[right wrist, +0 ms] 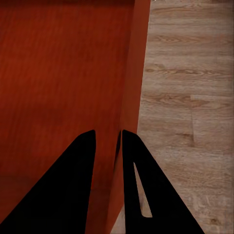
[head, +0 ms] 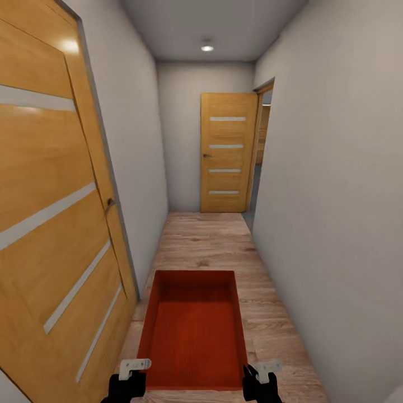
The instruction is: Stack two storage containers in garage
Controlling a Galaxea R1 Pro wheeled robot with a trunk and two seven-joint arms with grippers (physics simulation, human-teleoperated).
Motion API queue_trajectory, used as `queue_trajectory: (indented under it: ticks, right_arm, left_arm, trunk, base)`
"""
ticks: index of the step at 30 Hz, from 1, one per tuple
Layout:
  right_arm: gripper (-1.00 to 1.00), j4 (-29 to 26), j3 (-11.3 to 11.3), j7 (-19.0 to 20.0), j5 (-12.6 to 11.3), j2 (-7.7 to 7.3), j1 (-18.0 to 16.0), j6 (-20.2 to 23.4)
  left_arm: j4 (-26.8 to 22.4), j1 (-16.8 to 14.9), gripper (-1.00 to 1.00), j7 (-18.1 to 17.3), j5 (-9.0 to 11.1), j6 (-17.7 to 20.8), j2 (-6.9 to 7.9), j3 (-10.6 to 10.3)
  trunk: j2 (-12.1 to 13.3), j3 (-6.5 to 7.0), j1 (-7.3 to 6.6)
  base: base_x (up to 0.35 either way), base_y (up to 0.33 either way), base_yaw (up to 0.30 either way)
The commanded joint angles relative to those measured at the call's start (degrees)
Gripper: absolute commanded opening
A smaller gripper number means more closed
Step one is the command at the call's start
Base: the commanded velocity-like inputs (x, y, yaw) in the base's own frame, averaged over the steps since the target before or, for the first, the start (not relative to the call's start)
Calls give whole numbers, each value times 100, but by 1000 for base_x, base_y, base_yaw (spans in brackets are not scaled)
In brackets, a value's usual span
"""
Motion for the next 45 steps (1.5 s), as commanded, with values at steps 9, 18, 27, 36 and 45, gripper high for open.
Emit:
queue_trajectory:
  ticks: [9, 18, 27, 36, 45]
  right_arm:
    - [-100, 22, 371, 179, 201, -2, 0, -28]
    - [-100, 22, 372, 161, 201, -2, 0, -23]
    - [-100, 22, 376, 171, 184, -2, 0, -20]
    - [-100, 22, 386, 169, 183, -2, 0, -11]
    - [-100, 22, 383, 171, 185, -2, 0, -11]
  left_arm:
    - [-293, -6, -100, 155, -4, -113, -18, 7]
    - [-293, -6, -100, 155, -4, -113, -22, 7]
    - [-293, -6, -100, 155, -4, -113, -22, 7]
    - [-292, -6, -100, 155, -4, -113, -22, 7]
    - [-292, -6, -100, 155, -5, -113, -22, 7]
  trunk:
    - [-11, -12, 6]
    - [-11, -12, 6]
    - [-11, -12, 6]
    - [-11, -12, 6]
    - [-11, -12, 6]
  base:
    - [326, 0, -4]
    - [326, 0, 0]
    - [326, 0, 0]
    - [326, 0, 24]
    - [326, 0, 66]
